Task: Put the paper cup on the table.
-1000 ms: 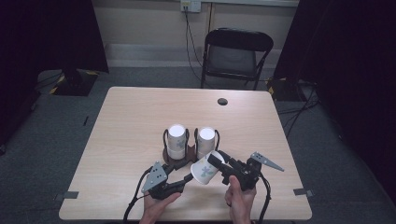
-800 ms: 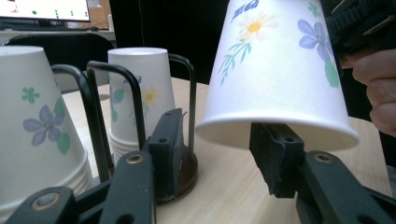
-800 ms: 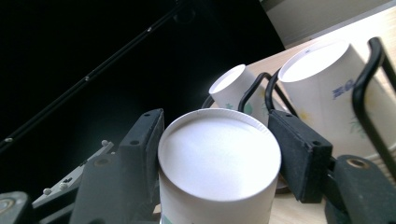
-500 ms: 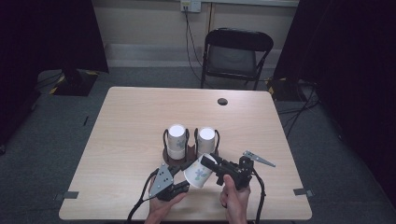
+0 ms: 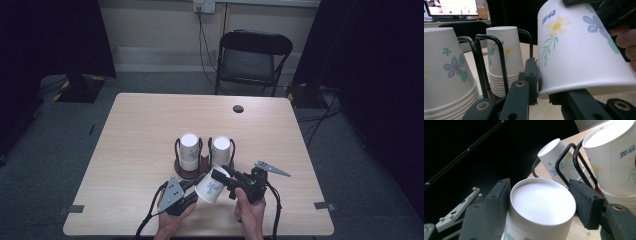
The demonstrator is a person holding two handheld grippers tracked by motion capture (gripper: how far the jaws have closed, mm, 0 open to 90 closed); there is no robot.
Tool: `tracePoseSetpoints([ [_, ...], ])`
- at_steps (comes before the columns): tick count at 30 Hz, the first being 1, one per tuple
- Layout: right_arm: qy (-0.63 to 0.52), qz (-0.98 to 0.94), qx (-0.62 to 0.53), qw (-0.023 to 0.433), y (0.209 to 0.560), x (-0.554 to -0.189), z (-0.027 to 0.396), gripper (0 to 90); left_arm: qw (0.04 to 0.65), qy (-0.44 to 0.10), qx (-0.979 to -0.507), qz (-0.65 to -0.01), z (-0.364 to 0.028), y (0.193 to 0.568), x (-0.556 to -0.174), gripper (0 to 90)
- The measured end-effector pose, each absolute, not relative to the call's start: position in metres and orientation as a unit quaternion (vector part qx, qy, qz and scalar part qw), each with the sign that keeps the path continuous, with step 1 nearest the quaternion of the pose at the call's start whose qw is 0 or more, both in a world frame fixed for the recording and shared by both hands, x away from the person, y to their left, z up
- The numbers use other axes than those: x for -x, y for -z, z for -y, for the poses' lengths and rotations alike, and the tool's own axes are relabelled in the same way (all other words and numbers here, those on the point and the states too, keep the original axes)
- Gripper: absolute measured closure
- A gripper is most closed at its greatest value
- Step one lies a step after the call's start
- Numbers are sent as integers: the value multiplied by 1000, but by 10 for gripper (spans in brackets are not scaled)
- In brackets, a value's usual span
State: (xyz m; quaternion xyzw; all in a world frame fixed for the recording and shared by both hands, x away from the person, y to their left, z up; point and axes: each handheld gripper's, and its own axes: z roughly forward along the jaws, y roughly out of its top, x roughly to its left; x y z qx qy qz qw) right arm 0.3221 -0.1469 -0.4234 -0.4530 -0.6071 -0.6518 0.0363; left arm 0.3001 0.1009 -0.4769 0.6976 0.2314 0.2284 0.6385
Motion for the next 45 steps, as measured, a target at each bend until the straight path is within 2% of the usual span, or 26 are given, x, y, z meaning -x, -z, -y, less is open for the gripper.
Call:
tracePoseSetpoints([
  [7, 641, 617, 457, 6, 421, -322, 150, 342, 643, -216, -700, -224, -103, 476, -300, 842],
  [11, 640, 617, 457, 4, 422, -323, 151, 334, 643, -206, -703, -222, -104, 476, -301, 845],
  [21, 643, 632, 432, -29, 420, -320, 154, 321, 630, -171, -729, -207, -108, 470, -306, 852],
  [45, 617, 665, 399, -135, 413, -310, 163, 287, 581, -155, -775, -195, -139, 452, -322, 857],
])
